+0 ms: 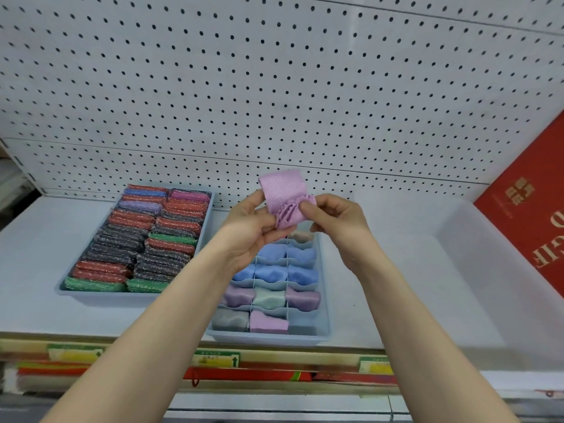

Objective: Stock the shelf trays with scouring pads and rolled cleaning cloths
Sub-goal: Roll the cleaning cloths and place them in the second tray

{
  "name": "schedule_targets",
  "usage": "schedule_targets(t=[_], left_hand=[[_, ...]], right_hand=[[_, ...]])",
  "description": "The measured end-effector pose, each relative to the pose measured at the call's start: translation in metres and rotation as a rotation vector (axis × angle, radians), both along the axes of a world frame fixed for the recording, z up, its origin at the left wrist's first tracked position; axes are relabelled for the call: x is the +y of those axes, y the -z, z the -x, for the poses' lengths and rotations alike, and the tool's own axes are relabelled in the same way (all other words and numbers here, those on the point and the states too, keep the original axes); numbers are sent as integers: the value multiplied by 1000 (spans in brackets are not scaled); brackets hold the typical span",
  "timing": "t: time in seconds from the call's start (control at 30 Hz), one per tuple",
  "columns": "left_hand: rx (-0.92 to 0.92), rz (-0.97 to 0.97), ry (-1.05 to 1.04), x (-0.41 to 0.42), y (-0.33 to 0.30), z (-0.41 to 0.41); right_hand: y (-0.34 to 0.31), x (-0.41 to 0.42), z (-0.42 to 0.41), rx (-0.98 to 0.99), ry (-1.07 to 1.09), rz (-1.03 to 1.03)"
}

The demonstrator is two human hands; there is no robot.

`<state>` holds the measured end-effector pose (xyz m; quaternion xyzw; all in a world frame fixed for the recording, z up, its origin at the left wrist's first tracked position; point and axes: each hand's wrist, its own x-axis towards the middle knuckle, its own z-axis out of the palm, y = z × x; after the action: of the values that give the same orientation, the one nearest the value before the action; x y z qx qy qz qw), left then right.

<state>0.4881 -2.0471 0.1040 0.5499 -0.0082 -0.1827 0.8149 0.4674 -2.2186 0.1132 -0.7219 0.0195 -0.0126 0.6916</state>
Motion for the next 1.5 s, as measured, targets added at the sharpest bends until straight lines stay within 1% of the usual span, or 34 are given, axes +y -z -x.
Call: schedule_targets(t=[0.1,0.2,0.23,0.27,0.33,0.4,0.5,0.57,0.6,0.67,0.73,0.77,0.83,0.87,1.0,1.03,1.1,1.17,1.23,1.3,1.37,1.43,1.5], left_hand=[[-62,-51,18,2,3,2],[-103,-72,49,5,5,6],[-142,-117,52,4,6,9],[-184,-188,37,4,8,11],[-256,-320,-56,3,15,12],[-297,-334,-104,4,20,11],[-295,-304,-69,12,25,13],[-292,-302,-40,17,28,17],[-275,-298,-28,19,30,18],[-174,-260,-15,22,34,20],[-25,-188,0,24,38,22],[16,-174,3,25,39,23],[-14,-259,-7,26,46,26],[-42,-309,-10,27,51,27],[-112,-387,18,29,63,34],[-128,-393,26,29,64,36],[-171,-419,55,29,70,37],[-222,-483,120,29,76,39],[-289,-587,194,32,84,41],[-404,-784,269,37,94,43],[-540,-996,355,42,102,47],[-611,-1078,411,45,109,51],[-653,-1116,440,46,113,55]], right_hand=[[2,1,-4,33,18,-83],[7,2,-5,35,13,-63],[9,2,-5,37,10,-47],[11,2,-5,38,2,-29],[16,1,-4,52,-34,-6],[20,-1,-4,94,-96,-7],[25,-8,1,166,-221,-127],[28,-10,6,180,-246,-218],[30,-9,9,181,-241,-224],[38,-5,14,157,-213,-167],[46,1,18,93,-168,-64],[51,2,20,57,-144,-6],[57,6,26,21,-123,124],[59,7,28,28,-116,155],[60,5,42,151,-64,20],[61,3,46,174,-86,47],[64,0,53,246,-162,167],[67,-3,59,293,-172,282],[70,-8,65,239,-111,474],[72,-14,75,147,-90,745],[73,-16,86,73,-114,949],[74,-15,93,36,-154,1083],[76,-10,94,37,-172,1184]])
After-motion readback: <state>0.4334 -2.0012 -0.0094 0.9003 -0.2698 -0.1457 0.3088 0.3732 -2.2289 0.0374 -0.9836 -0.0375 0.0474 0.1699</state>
